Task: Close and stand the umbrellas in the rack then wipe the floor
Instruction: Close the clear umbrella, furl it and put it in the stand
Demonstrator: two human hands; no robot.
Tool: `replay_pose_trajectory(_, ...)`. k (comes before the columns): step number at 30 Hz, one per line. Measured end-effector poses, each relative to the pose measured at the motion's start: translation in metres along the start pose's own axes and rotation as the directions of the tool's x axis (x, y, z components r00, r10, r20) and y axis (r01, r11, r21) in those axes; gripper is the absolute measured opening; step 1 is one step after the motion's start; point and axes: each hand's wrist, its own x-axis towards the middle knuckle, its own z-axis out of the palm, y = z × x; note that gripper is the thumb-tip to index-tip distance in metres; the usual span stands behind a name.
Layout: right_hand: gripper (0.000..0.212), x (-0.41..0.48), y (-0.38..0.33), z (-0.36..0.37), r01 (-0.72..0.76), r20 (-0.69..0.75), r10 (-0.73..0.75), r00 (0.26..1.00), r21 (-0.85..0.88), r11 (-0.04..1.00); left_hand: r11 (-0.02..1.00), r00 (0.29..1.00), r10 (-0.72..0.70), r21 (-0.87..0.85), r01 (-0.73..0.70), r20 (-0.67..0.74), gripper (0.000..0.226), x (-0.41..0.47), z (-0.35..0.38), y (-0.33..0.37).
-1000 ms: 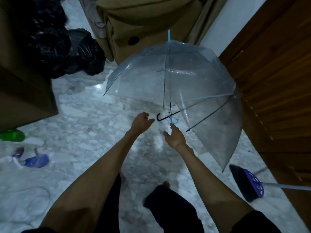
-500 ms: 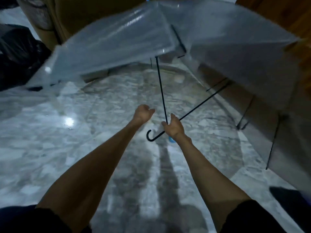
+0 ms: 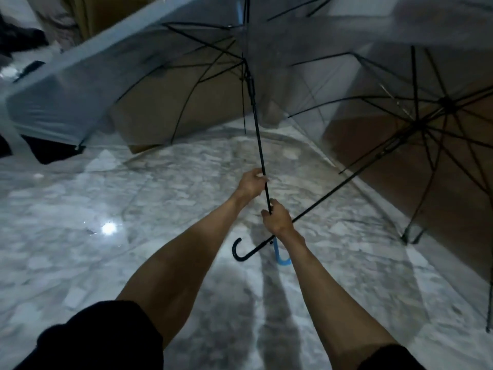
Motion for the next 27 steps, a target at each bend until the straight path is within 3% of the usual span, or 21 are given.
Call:
replay_pose_trajectory(5, 0.038, 0.007, 0.007, 0.005, 0.038, -0.14, -0.029, 0.99, 0.059, 0.998, 0.991, 0.998, 0.047, -0.124, -0.052, -0.043, 0.009, 0.0, 0.003, 0.009)
replay_pose_trajectory(11, 0.034, 0.003, -0.016, -0.004, 0.072, -0.229, -0.051, 0.972, 0.083, 0.994, 0.946, 0.997, 0.034, -0.321, -0.055, -0.069, 0.018, -0.008, -0.015, 0.03)
replay_pose_trajectory(16, 0.031, -0.003, -0.046, -0.011, 0.147, -0.216, -0.124, 0.969, 0.091, 0.985, 0.951, 0.987, 0.103, -0.277, -0.135, -0.127, 0.025, -0.023, -0.044, 0.048)
replay_pose_trajectory(20, 0.028, -0.009, -0.076, -0.01, 0.188, -0.19, -0.171, 0.967, 0.077, 0.979, 0.978, 0.96, 0.134, -0.125, -0.169, -0.248, 0.021, -0.039, -0.076, 0.062)
replay_pose_trajectory(23, 0.025, -0.015, -0.095, -0.008, 0.201, -0.148, -0.19, 0.971, 0.064, 0.977, 0.967, 0.968, 0.115, -0.198, -0.16, -0.222, 0.012, -0.049, -0.092, 0.068)
replay_pose_trajectory(27, 0.023, -0.024, -0.099, -0.009, 0.196, -0.063, -0.192, 0.979, 0.064, 0.979, 0.971, 0.965, 0.117, -0.175, -0.161, -0.235, 0.018, -0.065, -0.101, 0.069)
